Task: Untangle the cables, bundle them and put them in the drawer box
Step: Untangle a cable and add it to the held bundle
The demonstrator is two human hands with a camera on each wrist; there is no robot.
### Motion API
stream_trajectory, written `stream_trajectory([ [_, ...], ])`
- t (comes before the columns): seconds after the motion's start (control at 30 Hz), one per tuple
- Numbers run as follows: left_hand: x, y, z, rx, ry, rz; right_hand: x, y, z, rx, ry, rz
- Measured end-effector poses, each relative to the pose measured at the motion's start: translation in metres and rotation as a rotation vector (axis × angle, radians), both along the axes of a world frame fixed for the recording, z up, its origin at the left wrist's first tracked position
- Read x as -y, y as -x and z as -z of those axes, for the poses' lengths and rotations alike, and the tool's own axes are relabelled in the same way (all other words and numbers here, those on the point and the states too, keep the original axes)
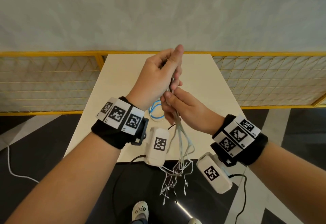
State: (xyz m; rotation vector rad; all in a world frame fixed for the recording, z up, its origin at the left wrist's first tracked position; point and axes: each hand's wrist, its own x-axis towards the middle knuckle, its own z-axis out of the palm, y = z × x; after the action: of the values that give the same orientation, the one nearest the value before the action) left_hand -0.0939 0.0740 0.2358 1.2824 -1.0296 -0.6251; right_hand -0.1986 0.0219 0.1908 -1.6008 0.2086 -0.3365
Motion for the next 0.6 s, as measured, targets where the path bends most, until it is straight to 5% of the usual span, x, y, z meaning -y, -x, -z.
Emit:
stream_trajectory([
  [0.17, 0.004, -0.005, 0.007, -0.015, -0.015, 0.071, 0.004, 0.0, 0.005, 0.004, -0.034, 0.016],
  [0.27, 0.002, -0.012, 0.007, -0.177, 0.016, 0.135, 0.011, 0.0, 0.011, 0.01, -0.007, 0.088],
  [0.5, 0.005, -0.018, 0.005, -0.074, -0.049, 0.195, 0.016, -0.002, 0.01, -0.006, 0.036, 0.039],
  [0.6, 0.01, -0.017, 0.008, -0.218, 0.001, 0.165, 0.017, -0.004, 0.009, -0.008, 0.019, 0.062],
])
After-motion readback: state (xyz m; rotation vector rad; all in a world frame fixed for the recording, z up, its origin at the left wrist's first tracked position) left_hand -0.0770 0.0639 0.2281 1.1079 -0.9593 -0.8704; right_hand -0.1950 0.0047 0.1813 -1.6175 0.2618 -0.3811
